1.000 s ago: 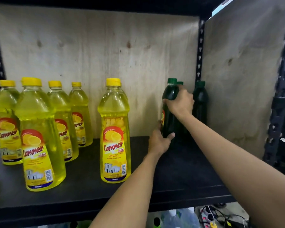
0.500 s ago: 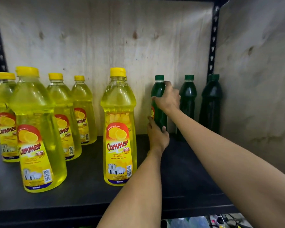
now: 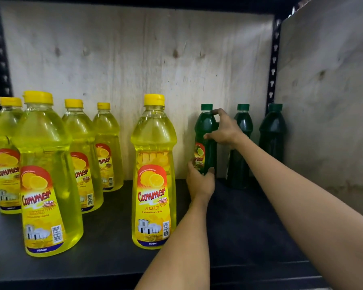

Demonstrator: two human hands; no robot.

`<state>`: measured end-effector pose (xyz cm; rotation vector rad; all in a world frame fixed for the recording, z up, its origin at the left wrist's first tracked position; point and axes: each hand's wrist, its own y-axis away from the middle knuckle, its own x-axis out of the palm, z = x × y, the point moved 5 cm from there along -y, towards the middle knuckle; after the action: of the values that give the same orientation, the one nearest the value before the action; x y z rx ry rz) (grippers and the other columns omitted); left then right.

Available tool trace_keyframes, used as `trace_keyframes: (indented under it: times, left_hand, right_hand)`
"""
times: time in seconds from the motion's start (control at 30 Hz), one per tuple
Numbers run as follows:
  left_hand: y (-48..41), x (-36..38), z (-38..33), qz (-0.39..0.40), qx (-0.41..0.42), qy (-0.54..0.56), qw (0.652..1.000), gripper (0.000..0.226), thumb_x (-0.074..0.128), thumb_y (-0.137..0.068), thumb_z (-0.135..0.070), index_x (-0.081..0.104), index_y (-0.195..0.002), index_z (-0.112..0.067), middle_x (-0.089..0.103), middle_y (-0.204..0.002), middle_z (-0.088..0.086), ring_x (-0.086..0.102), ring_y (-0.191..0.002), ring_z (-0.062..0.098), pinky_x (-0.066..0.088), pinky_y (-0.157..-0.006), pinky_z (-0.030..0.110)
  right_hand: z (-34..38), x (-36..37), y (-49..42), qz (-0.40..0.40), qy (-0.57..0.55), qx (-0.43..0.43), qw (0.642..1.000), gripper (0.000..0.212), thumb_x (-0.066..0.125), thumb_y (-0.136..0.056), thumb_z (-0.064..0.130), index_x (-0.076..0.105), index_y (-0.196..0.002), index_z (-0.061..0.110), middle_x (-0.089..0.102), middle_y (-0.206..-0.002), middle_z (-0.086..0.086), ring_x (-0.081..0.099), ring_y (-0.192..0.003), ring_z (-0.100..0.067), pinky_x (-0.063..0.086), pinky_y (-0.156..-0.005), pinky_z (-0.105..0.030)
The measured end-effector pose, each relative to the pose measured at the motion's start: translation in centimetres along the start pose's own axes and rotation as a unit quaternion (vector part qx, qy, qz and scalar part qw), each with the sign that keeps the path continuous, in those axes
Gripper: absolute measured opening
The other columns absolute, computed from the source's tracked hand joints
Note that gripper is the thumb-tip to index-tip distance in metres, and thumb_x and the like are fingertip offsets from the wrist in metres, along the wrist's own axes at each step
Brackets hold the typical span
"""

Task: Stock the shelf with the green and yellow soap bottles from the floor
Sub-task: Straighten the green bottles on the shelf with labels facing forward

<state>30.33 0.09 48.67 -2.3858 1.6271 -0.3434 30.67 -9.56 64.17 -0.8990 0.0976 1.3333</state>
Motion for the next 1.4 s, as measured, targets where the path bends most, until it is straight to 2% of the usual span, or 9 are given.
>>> trace_keyframes:
  times: [0.13,0.23,0.37,0.57,0.67,0.83,0.97,1.23,1.4]
  left_hand:
    - [0.2,-0.1,0.2,0.012,0.0,-0.019,1.0,0.068,0.072,-0.088,-0.013,0.035,-0.146,-0.02,0.052,-0.141,0.009,0.051,-0.129,0.025,0.045,-0.1,0.029]
    - [0.0,-0.2,0.1,0.007,0.0,-0.053,0.999,0.075,0.076,-0.086,-0.021,0.036,-0.148,-0.012,0.05,-0.143,0.011,0.046,-0.134,0.028,0.043,-0.109,0.043]
    - [-0.2,-0.3,0.2,0.012,-0.013,-0.065,0.998,0.071,0.079,-0.082,-0.027,0.042,-0.14,-0.008,0.055,-0.137,0.014,0.049,-0.131,0.031,0.045,-0.106,0.047]
    - [-0.3,-0.4,0.1,-0.009,-0.017,-0.136,0.991,0.09,0.086,-0.071,-0.038,0.039,-0.142,-0.007,0.044,-0.143,0.016,0.044,-0.132,0.033,0.043,-0.107,0.043]
    - [-0.2,0.3,0.2,0.004,-0.01,-0.174,0.985,0.082,0.083,-0.075,-0.039,0.043,-0.138,-0.005,0.041,-0.14,0.017,0.044,-0.131,0.034,0.041,-0.105,0.042]
    - [-0.3,0.4,0.2,0.018,-0.013,-0.152,0.988,0.07,0.083,-0.077,-0.029,0.046,-0.13,-0.004,0.056,-0.132,0.016,0.054,-0.125,0.031,0.05,-0.095,0.04]
    - [-0.1,0.3,0.0,0.0,-0.019,-0.163,0.986,0.081,0.086,-0.075,-0.027,0.039,-0.137,-0.006,0.047,-0.141,0.016,0.046,-0.131,0.033,0.045,-0.102,0.041]
    - [0.0,0.7,-0.3,-0.024,-0.007,-0.211,0.977,0.087,0.083,-0.077,-0.032,0.033,-0.142,-0.004,0.043,-0.142,0.016,0.042,-0.133,0.033,0.044,-0.104,0.041]
    - [0.6,0.8,-0.6,-0.028,0.022,-0.26,0.965,0.09,0.081,-0.079,-0.038,0.029,-0.145,-0.006,0.041,-0.142,0.015,0.042,-0.132,0.031,0.044,-0.103,0.039]
  right_hand:
    - [-0.8,-0.5,-0.4,0.026,-0.033,0.008,0.999,0.083,0.075,-0.079,-0.003,0.035,-0.146,0.025,0.052,-0.135,-0.016,0.055,-0.115,-0.027,0.057,-0.086,-0.038]
    - [-0.6,-0.5,-0.6,0.034,-0.041,0.023,0.998,0.085,0.076,-0.078,-0.002,0.035,-0.147,0.024,0.053,-0.136,-0.016,0.055,-0.112,-0.024,0.052,-0.071,-0.025]
    - [0.4,-0.9,-0.6,-0.035,-0.014,0.028,0.999,0.082,0.087,-0.07,0.024,0.048,-0.141,0.012,0.055,-0.139,-0.012,0.052,-0.127,-0.029,0.047,-0.098,-0.038]
    - [-0.2,-0.8,-0.6,-0.022,-0.013,0.032,0.999,0.074,0.078,-0.083,0.025,0.042,-0.146,0.011,0.052,-0.141,-0.014,0.052,-0.128,-0.031,0.047,-0.101,-0.041]
    - [-0.5,-1.3,-0.8,0.019,-0.019,0.042,0.999,0.073,0.074,-0.086,0.02,0.038,-0.149,0.012,0.051,-0.143,-0.014,0.052,-0.128,-0.031,0.047,-0.104,-0.046]
    - [-0.1,-1.4,-0.8,0.048,-0.054,0.069,0.995,0.064,0.07,-0.089,0.012,0.04,-0.145,0.011,0.057,-0.132,-0.013,0.059,-0.114,-0.026,0.055,-0.085,-0.035]
    - [0.5,-1.0,-0.6,0.005,-0.06,0.066,0.996,0.052,0.076,-0.084,0.019,0.053,-0.129,0.007,0.062,-0.108,-0.004,0.059,-0.086,-0.013,0.048,-0.065,-0.022]
    - [0.5,-0.1,-0.6,-0.053,-0.034,0.043,0.997,0.046,0.075,-0.086,0.02,0.055,-0.125,0.006,0.063,-0.123,-0.012,0.062,-0.114,-0.026,0.054,-0.093,-0.037]
    - [0.8,-1.0,0.4,-0.06,0.0,0.046,0.997,0.053,0.078,-0.083,0.021,0.056,-0.127,0.003,0.063,-0.126,-0.014,0.061,-0.114,-0.025,0.053,-0.093,-0.035]
